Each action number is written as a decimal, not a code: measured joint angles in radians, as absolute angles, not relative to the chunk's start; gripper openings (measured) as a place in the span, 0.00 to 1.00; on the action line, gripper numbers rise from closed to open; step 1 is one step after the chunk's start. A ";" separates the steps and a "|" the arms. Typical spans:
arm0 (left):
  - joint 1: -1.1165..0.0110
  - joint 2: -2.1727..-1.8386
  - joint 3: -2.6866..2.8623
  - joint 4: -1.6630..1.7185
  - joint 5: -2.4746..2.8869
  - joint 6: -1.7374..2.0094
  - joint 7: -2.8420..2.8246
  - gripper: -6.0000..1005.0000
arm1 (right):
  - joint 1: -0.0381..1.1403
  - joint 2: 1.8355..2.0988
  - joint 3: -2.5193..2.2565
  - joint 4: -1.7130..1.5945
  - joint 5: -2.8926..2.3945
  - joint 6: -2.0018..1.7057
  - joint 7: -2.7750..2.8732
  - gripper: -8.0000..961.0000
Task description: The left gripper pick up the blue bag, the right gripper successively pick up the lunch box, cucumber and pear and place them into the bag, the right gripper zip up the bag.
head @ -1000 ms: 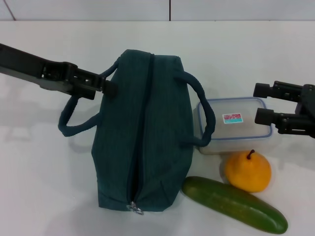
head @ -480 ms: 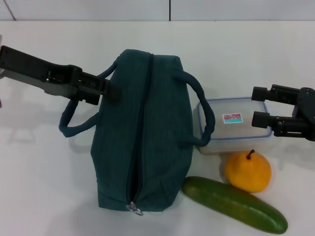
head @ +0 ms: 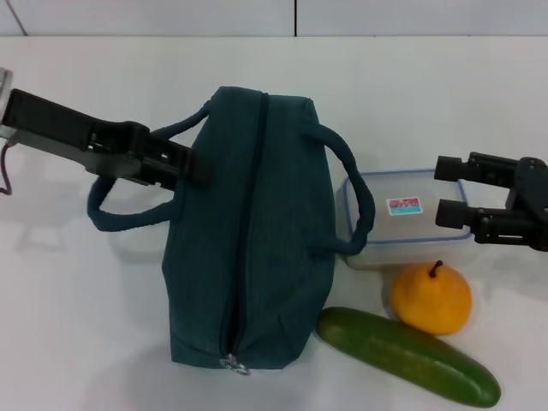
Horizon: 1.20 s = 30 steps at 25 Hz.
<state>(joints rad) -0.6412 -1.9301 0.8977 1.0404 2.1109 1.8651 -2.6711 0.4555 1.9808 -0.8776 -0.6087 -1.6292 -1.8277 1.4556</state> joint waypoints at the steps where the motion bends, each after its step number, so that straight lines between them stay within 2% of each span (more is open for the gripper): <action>1: -0.643 -1.930 0.898 1.034 2.111 1.865 -2.667 0.77 | 0.456 1.982 -0.877 -0.608 -1.629 -1.828 1.456 0.83; 5: -0.648 -1.929 0.897 1.030 2.111 1.866 -2.664 0.64 | 0.451 1.983 -0.874 -0.605 -1.629 -1.828 1.456 0.83; 16: -0.641 -1.932 0.869 1.029 2.103 1.864 -2.654 0.21 | 0.445 1.981 -0.870 -0.596 -1.628 -1.835 1.457 0.83; 24: -0.632 -1.934 0.862 1.020 2.102 1.858 -2.631 0.06 | 0.444 1.994 -0.862 -0.486 -1.523 -1.824 1.458 0.83; 30: -0.627 -1.939 0.842 1.018 2.106 1.852 -2.604 0.06 | 0.425 1.995 -0.713 -0.308 -1.423 -1.746 1.459 0.83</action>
<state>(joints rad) -0.6272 -1.9390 0.8416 1.0176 2.1063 1.8520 -2.6039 0.4250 1.9949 -0.7127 -0.3075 -1.4234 -1.7464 1.4592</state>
